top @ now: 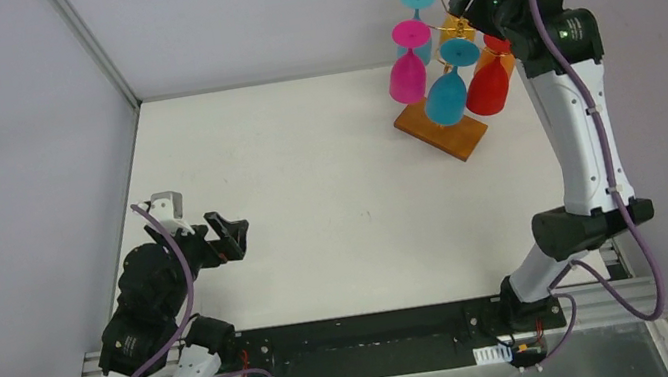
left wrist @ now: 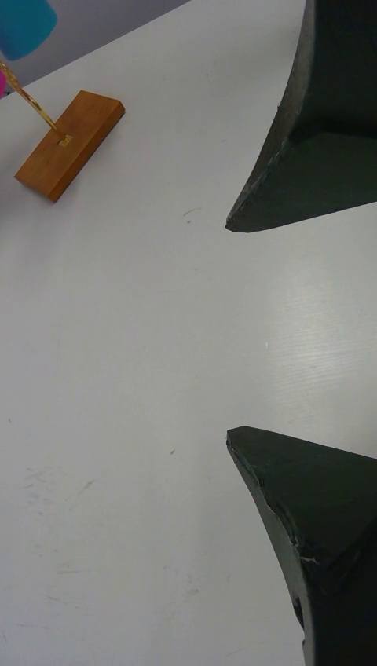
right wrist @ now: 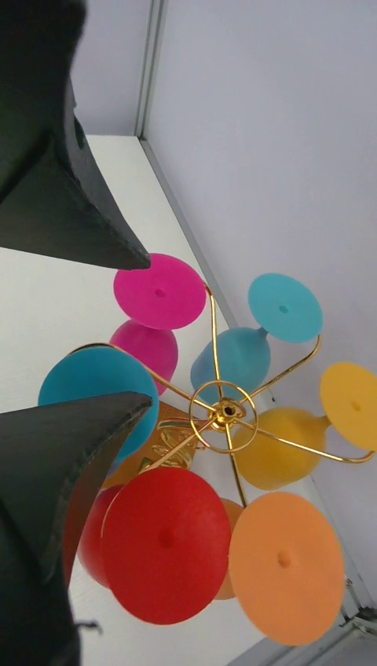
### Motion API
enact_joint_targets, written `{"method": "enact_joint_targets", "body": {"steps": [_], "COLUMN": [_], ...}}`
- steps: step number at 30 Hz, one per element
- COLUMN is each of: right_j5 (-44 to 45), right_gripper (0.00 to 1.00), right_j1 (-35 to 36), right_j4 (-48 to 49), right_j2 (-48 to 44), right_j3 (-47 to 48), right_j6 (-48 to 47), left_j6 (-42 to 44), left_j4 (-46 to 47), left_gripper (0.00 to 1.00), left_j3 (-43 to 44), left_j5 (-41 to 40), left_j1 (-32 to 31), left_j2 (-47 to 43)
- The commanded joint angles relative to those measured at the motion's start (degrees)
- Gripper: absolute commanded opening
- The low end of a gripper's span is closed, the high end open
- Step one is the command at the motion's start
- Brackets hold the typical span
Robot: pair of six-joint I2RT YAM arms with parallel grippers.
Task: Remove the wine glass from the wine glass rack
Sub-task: Pick up the wine rack from the center of the board.
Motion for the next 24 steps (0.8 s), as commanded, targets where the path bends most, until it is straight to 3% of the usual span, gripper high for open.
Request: {"method": "enact_joint_targets", "body": {"steps": [1, 9, 24], "right_j5": [10.02, 17.6, 22.69], "right_gripper": [0.61, 0.57, 0.52], "right_j1": [2.63, 5.3, 6.31], "right_j4": [-5.13, -4.69, -0.18], "right_j2": [4.33, 8.72, 14.77], "right_j3": [10.48, 11.46, 11.13], "right_j6": [-6.24, -8.84, -9.89], "left_j6": [0.5, 0.22, 0.06], "left_j4": [0.36, 0.36, 0.38], "left_gripper": [0.99, 0.99, 0.99], "left_j3": [0.26, 0.26, 0.19], "left_j5": [0.58, 2.37, 3.53], "left_j1": [0.5, 1.71, 2.2], "left_j2": [0.97, 1.55, 1.47]}}
